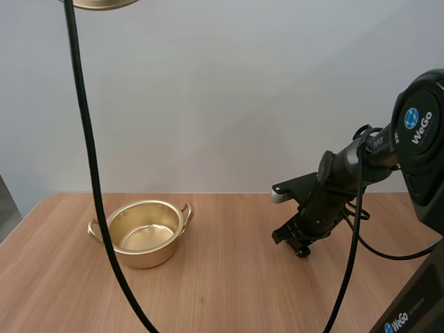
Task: Open the pot, put the car inside, and close it
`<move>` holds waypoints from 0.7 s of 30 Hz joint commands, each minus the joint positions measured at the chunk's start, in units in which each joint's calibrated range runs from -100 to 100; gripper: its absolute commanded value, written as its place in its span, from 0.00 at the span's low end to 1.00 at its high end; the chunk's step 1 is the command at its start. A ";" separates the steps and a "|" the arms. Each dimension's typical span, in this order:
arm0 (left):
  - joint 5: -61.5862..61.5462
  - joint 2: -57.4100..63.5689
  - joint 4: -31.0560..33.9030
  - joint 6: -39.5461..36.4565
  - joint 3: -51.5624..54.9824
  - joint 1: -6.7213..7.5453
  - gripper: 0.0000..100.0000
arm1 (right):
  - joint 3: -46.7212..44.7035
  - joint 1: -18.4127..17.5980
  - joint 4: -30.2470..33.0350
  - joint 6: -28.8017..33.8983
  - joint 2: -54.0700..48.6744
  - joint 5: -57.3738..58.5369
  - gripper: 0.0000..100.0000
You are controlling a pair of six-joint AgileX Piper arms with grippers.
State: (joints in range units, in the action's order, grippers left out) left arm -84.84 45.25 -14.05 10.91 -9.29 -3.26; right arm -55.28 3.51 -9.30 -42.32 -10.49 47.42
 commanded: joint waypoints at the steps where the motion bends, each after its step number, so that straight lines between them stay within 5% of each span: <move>1: 0.05 0.04 -0.07 0.04 0.03 0.00 0.00 | -0.02 -0.03 -1.05 -1.12 0.01 0.22 0.00; 10: 0.05 0.04 -0.07 0.04 0.03 0.00 0.00 | 1.04 -0.03 -1.62 -2.57 -2.54 0.54 0.00; 21: 0.05 0.04 -0.19 0.04 0.03 0.00 0.00 | 8.36 -0.03 -11.52 -7.19 -15.41 8.08 0.00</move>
State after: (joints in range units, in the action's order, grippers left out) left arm -84.84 45.25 -14.17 10.91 -9.29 -3.26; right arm -47.91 3.51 -19.03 -48.86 -23.93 54.79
